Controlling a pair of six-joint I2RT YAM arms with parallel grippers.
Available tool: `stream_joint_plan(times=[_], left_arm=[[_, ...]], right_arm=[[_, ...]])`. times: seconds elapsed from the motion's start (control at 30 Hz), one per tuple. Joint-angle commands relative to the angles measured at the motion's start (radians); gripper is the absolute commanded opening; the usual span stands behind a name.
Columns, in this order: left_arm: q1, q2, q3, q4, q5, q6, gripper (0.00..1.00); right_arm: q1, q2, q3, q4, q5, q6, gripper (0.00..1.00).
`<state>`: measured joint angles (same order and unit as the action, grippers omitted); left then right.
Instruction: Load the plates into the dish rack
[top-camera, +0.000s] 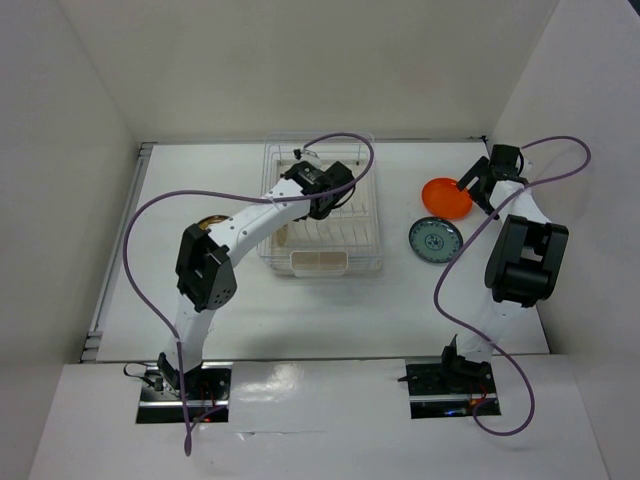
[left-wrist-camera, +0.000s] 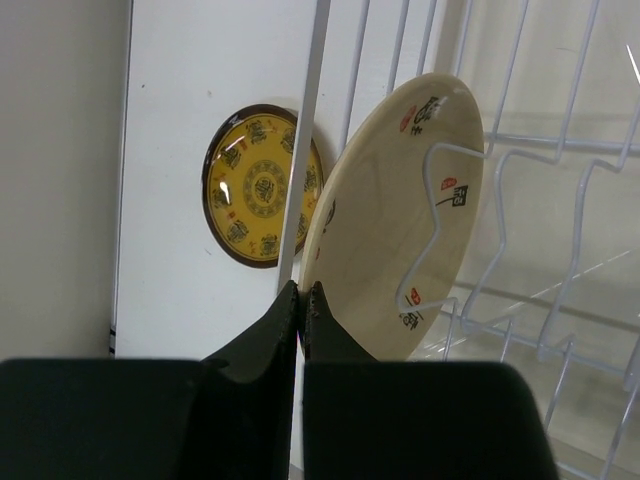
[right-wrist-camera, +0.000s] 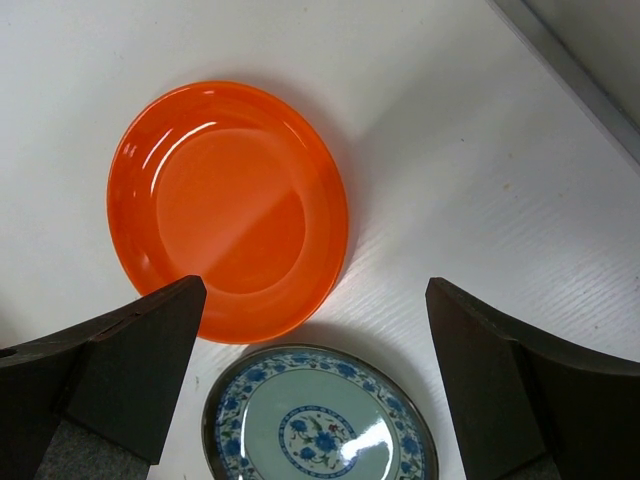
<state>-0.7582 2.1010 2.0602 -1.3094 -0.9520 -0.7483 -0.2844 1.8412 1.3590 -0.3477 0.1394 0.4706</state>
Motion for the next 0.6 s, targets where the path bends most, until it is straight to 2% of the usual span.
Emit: stream_joint_plan(times=[0.0,0.4,0.43,0.5,0.57], left_arm=[[-0.01,-0.035,-0.031,-0.051,0.044,-0.065,0.0],[0.037,-0.044,-0.072,-0.051,0.064,-0.086,0.0],[0.037,-0.044,-0.072,-0.051,0.064,-0.086,0.02],[0.046,-0.044,-0.072,-0.051,0.075,-0.086,0.13],[0.046,-0.035,-0.072,-0.051,0.075,-0.086,0.3]], right_arm=[[-0.006,0.006,0.045,-0.026,0.0,-0.006,1.0],[-0.006,0.006,0.063,-0.036,-0.011,-0.015,1.0],[-0.006,0.006,0.063,-0.036,-0.011,-0.015,1.0],[-0.006,0.015,0.063,-0.036,-0.02,-0.015,1.0],[-0.006,0.015,0.063,-0.036,-0.02,-0.015,1.0]])
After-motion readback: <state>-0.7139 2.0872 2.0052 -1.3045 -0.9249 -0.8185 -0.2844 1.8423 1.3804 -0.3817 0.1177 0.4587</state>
